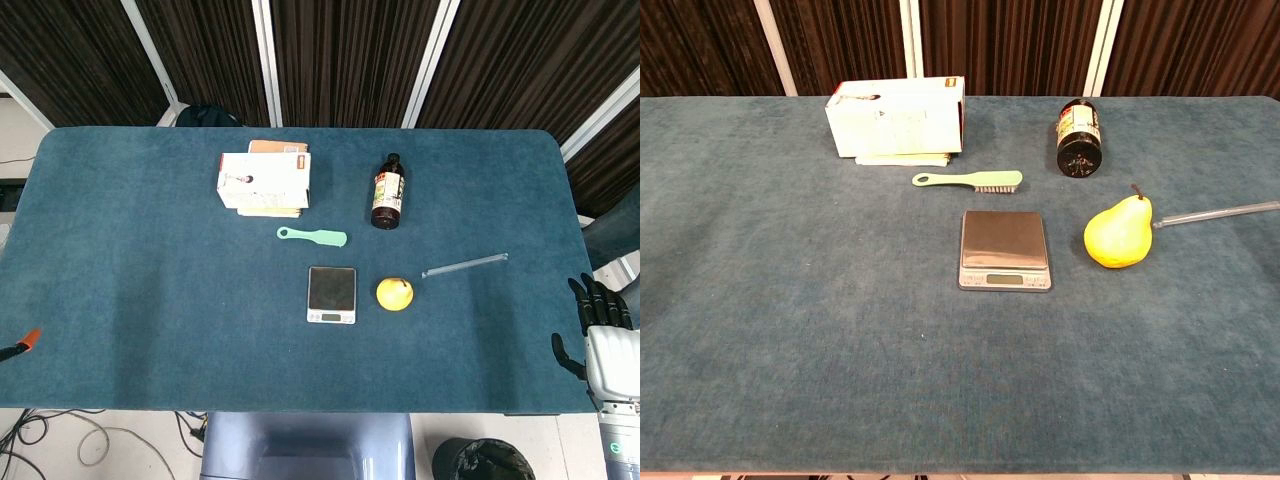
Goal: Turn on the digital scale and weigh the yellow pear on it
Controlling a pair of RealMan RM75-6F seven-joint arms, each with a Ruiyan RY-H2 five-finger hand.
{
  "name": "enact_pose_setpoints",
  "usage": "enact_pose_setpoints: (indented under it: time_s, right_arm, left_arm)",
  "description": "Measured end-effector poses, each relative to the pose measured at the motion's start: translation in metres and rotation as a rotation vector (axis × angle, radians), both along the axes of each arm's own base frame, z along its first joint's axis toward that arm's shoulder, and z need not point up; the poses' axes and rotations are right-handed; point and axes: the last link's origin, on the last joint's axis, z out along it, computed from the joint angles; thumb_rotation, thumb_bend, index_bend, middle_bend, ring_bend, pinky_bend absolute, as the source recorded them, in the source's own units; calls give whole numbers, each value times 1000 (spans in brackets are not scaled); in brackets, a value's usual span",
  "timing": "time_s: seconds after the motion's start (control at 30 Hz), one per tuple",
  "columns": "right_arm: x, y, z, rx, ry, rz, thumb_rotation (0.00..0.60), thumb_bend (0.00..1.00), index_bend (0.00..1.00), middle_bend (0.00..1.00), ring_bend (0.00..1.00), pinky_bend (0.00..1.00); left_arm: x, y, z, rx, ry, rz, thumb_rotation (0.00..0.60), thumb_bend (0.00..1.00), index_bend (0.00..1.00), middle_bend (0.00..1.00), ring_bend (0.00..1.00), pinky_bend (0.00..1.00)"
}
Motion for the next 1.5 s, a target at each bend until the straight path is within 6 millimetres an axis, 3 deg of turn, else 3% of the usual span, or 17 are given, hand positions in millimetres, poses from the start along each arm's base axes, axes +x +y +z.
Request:
enact_pose_setpoints:
  time_s: [0.53,0.73,0.83,0.93,1.0,1.1,1.17,1.3,1.4,1.5]
  right_arm:
    - [1,-1,2,14,-50,41,600,470,0,16,15,112]
    - [2,4,6,16,-48,63,600,471,0,16,42,119]
    - [2,4,4,31,-49,64,600,471,0,43,100,176]
    - [3,5,2,52,-48,67,600,470,0,220,290,357]
    - [6,6,1,65,-54,76,600,471,0,392,472,558]
    - [10,8,-2,82,-65,96,600,518,0,609,678,728]
    - [14,9,-4,101,-68,115,600,597,0,708,766,763]
    - [25,11,-10,182,-61,169,600,886,0,811,857,770]
    - [34,8,-15,256,-60,195,600,958,0,817,860,770]
    - [44,3,-21,337,-57,215,600,970,0,817,860,770]
  left_arm:
    - [7,-4,-4,-7,3,-24,600,90,24,22,0,29]
    - [6,-6,-1,5,-3,-23,600,90,24,21,0,29]
    - [6,-6,-1,8,-3,-21,600,90,24,21,0,29]
    - [5,-5,-2,5,-4,-18,600,90,24,21,0,28]
    - [6,-5,-2,3,-7,-18,600,90,25,21,0,28]
    - [5,-4,-2,2,-10,-16,600,90,25,22,0,28]
    - [5,-4,-2,5,-11,-15,600,91,25,22,0,28]
    - [6,-4,-2,4,-15,-18,600,92,24,22,0,28]
    - [7,-4,-3,0,-19,-27,600,93,24,22,0,28]
    - [7,-4,-3,2,-22,-27,600,93,24,22,0,28]
